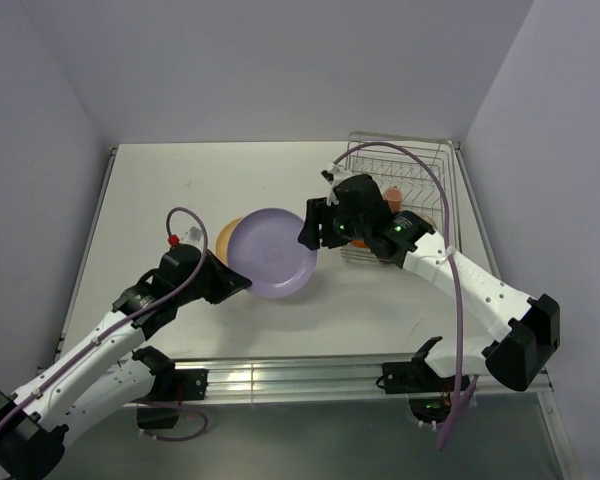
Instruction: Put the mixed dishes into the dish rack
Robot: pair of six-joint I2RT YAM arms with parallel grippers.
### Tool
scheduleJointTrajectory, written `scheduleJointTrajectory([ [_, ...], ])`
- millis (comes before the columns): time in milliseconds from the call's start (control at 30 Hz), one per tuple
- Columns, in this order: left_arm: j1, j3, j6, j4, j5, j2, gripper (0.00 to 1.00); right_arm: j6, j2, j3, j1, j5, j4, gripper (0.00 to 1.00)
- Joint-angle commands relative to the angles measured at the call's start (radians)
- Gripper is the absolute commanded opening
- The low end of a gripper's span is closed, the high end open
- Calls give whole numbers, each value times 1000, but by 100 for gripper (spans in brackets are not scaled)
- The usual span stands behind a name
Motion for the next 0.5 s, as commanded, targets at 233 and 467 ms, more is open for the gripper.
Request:
scheduleJointTrajectory([
  [233, -30, -1, -5, 68, 118, -105, 0, -29, -38, -35, -5, -120, 59, 40],
  [467, -30, -26, 4, 167, 181, -117, 8, -26, -72, -89, -23, -289, 122, 0],
])
